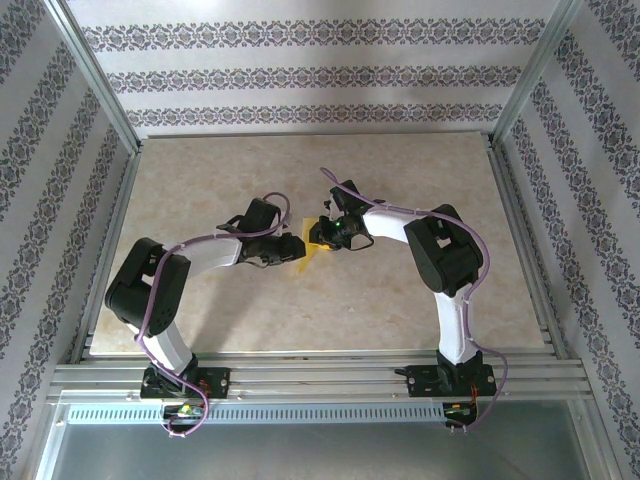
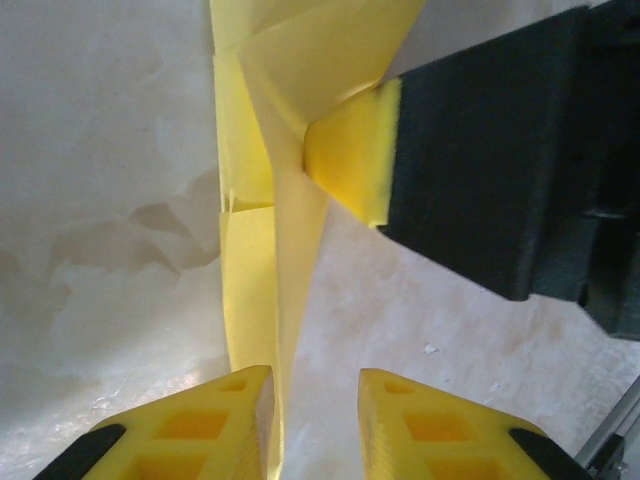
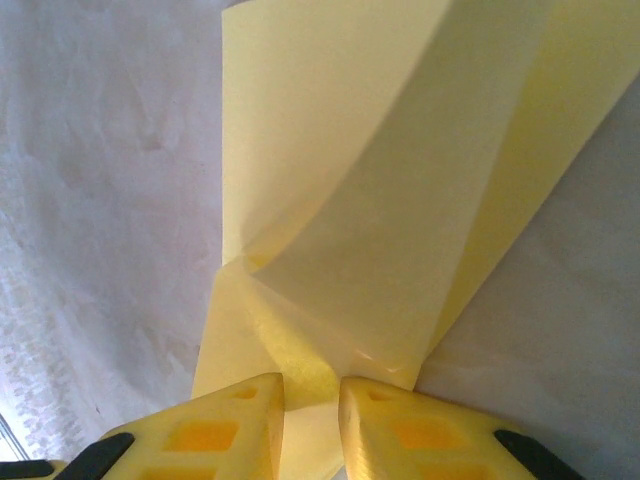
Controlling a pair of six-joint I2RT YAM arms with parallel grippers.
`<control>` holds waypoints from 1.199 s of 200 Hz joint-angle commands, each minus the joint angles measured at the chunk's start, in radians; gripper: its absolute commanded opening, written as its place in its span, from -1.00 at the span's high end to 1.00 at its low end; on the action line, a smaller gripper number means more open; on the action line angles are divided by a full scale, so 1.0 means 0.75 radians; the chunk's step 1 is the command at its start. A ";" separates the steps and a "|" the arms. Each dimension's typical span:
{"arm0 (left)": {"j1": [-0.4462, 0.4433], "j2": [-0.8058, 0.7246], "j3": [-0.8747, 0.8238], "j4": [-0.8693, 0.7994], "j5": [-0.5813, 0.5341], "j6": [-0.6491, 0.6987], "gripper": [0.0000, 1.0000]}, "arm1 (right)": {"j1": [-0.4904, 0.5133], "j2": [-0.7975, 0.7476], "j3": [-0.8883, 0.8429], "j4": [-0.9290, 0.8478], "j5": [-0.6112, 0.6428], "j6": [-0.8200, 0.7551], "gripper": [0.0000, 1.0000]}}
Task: Fold a paper plane with a square sheet of paper (pick it up from the middle)
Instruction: Fold the wing for the fifth time at the center of the table.
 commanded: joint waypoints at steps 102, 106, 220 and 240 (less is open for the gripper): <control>-0.025 0.097 0.113 -0.230 0.053 -0.017 0.50 | 0.017 0.092 -0.015 -0.114 0.112 -0.011 0.47; -0.026 0.100 0.113 -0.228 0.054 -0.018 0.51 | 0.017 0.091 -0.015 -0.113 0.112 -0.011 0.47; -0.051 0.149 0.115 -0.218 0.071 -0.010 0.83 | 0.017 0.094 -0.015 -0.112 0.103 -0.005 0.47; -0.057 0.162 0.118 -0.221 0.071 -0.005 0.85 | 0.017 0.095 -0.015 -0.114 0.103 -0.003 0.47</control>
